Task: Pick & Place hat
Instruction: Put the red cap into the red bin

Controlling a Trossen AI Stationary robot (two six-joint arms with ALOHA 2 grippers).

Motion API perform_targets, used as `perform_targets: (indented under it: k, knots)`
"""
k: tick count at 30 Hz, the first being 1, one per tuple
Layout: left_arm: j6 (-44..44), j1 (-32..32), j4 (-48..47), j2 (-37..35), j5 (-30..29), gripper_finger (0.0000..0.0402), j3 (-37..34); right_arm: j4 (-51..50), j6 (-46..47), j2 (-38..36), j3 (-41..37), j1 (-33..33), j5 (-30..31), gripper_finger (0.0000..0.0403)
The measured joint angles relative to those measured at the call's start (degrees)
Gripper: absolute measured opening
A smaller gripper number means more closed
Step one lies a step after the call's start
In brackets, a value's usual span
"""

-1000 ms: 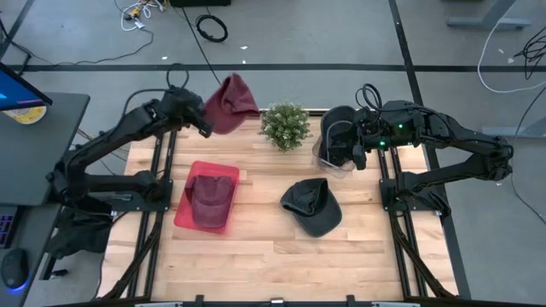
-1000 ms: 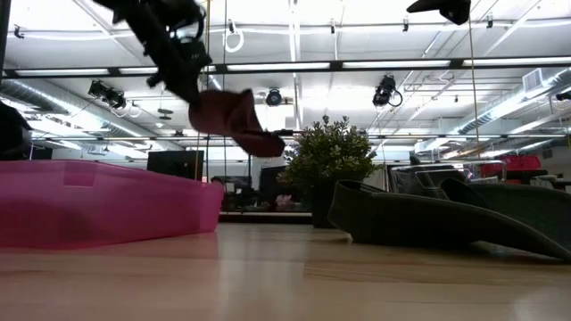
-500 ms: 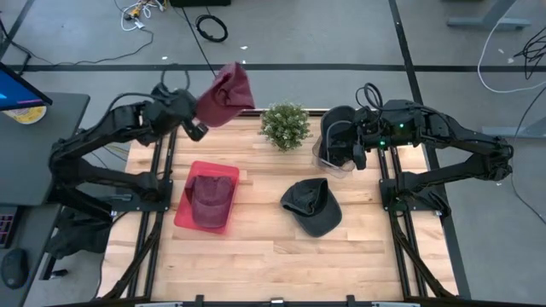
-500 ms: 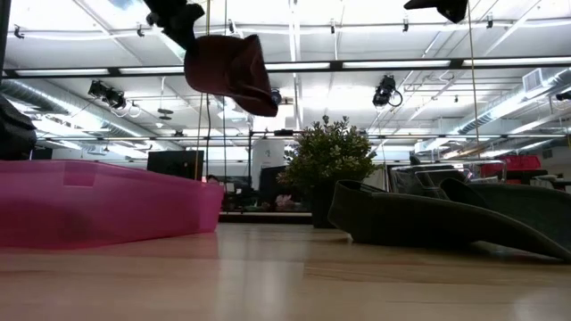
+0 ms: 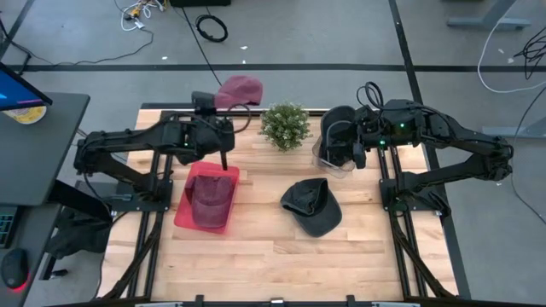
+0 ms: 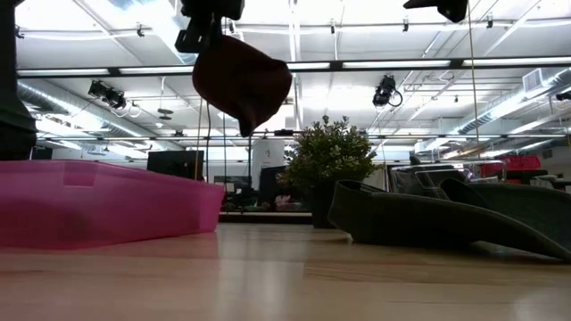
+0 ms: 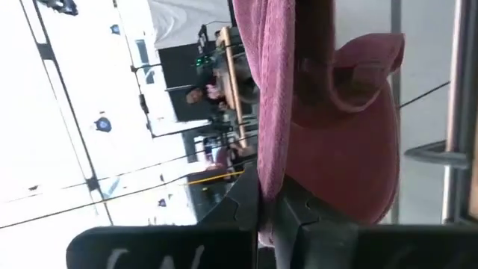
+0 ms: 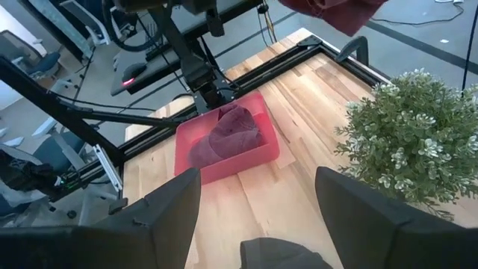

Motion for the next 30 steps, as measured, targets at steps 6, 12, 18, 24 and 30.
perform_targets:
  k: [6, 12, 18, 24, 30]
  knots:
    - [4.91, -2.23, 0.05, -0.11, -2.72, 0.0011, 0.02, 0.45, 1.56, -0.02, 0.00, -0.13, 3.05, 0.0267]
    - [8.81, -6.72, -1.09, -1.35, -2.28, 0.0011, 0.11, 0.43, 3.10, -0.02, -0.02, -1.97, 3.12, 0.0267]
    - [6.53, -10.16, -0.80, -1.37, -4.25, 0.0015, 0.11, 0.94, 11.44, 0.60, -0.02, -4.00, 2.32, 0.0267]
    - [4.66, -12.36, 8.23, -1.42, -6.50, 0.0011, 0.07, 9.94, 21.29, 4.36, -0.02, -9.71, -8.71, 0.0267]
    - [5.63, -13.50, 15.39, -1.44, -7.55, 0.0011, 0.07, 17.82, 27.88, 9.28, -0.06, -18.94, -22.72, 0.0287]
